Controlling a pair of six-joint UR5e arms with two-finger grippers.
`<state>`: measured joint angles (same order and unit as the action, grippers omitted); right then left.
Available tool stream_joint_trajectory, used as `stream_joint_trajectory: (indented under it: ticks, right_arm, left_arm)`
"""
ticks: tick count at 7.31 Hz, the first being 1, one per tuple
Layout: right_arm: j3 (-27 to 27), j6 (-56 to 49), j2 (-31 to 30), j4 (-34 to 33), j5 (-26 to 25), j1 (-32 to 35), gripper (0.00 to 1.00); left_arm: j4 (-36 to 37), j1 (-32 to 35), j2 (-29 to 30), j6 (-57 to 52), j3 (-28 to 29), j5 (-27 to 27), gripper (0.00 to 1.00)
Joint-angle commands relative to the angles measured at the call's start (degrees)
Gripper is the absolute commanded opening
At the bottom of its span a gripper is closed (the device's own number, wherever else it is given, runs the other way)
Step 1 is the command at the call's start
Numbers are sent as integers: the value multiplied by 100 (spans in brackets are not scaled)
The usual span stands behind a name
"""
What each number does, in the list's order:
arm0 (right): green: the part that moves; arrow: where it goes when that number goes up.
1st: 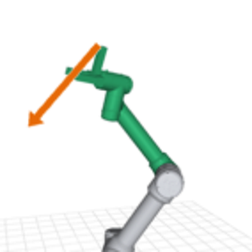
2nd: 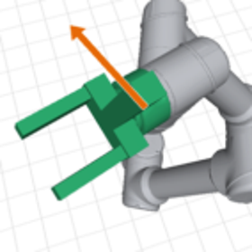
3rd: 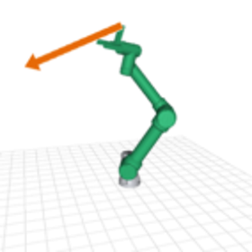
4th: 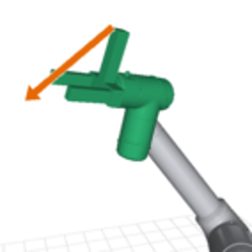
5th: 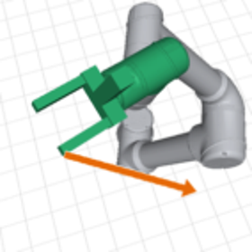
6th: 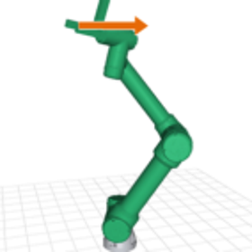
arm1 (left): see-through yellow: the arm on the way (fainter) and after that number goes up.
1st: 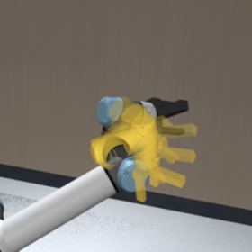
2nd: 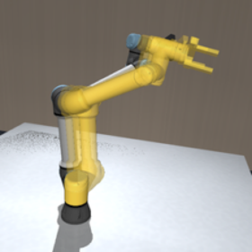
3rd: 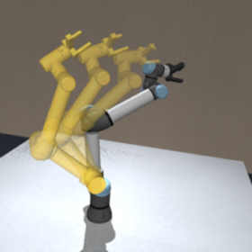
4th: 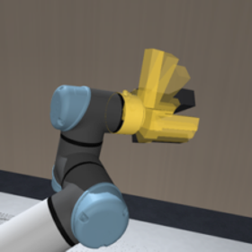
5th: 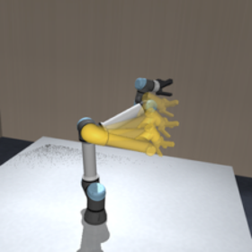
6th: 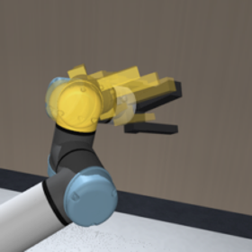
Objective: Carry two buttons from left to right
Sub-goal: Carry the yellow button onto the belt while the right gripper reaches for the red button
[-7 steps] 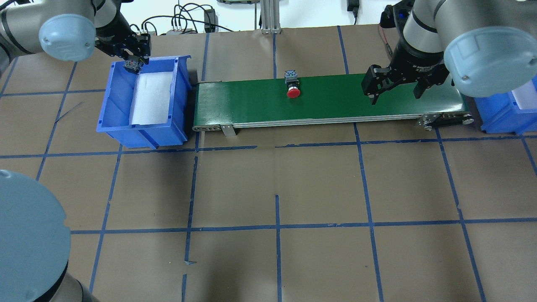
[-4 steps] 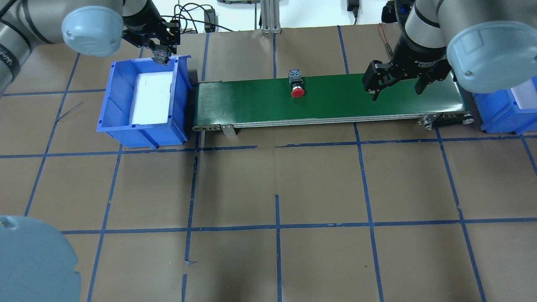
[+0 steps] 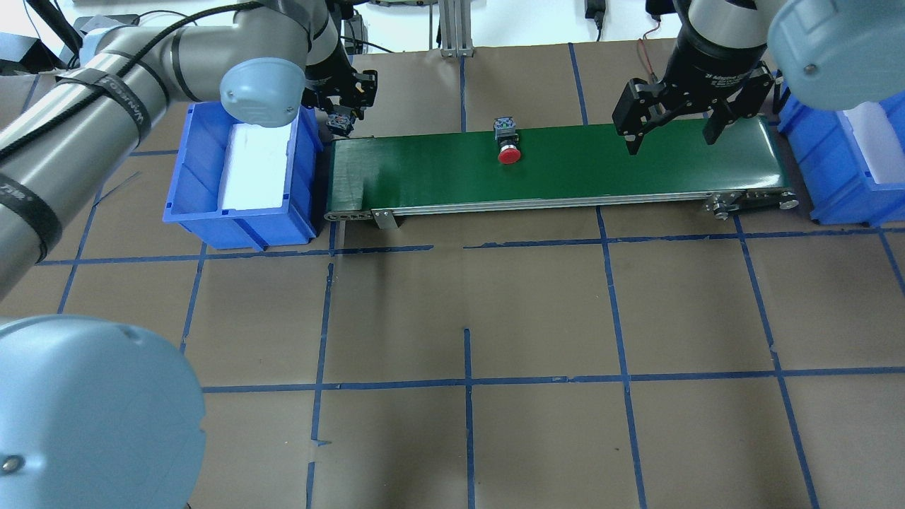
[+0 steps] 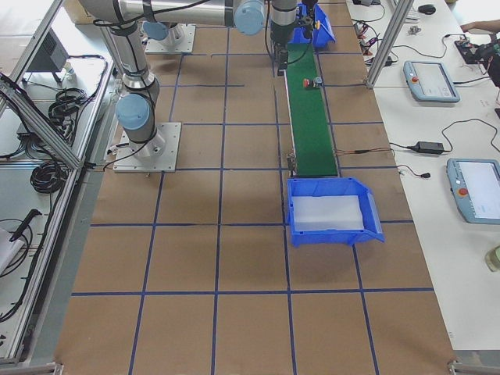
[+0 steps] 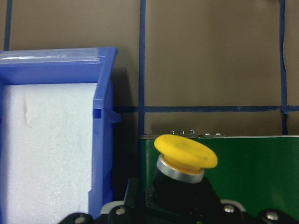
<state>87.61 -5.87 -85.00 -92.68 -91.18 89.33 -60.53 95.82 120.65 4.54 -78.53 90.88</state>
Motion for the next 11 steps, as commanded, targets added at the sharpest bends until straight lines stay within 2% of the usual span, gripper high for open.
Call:
stream_joint_trajectory:
  ticks: [1,4,5,6,7,8,9,10,11]
  right_arm:
    - [-51,34,237,-4,30,6,100]
    - [-147,341,992,-749,204,119,100]
    - [-348,463,1351,-1004,362,303,100]
    - [-707,673,1816,-1155,364,522,100]
    - [-1006,684,2212,-1269,364,620,100]
    - [-1201,684,2547,-1453,364,656,100]
    - [-1316,684,2742,-1620,329,708,100]
    - [-1456,684,2970,-1787,294,718,100]
    - [-1649,684,3146,-1859,267,779,100]
  left_arm:
    - [42,121,169,99,-48,9,22]
    - [42,148,284,204,-66,9,25]
    - [33,139,284,248,-75,17,48]
    - [16,148,284,240,-92,26,92]
    - [-28,139,206,240,-58,26,100]
    - [-46,95,153,205,-57,26,100]
    - [-46,86,204,179,4,287,100]
    - [-72,86,222,161,4,803,100]
    - [-273,43,109,143,30,869,100]
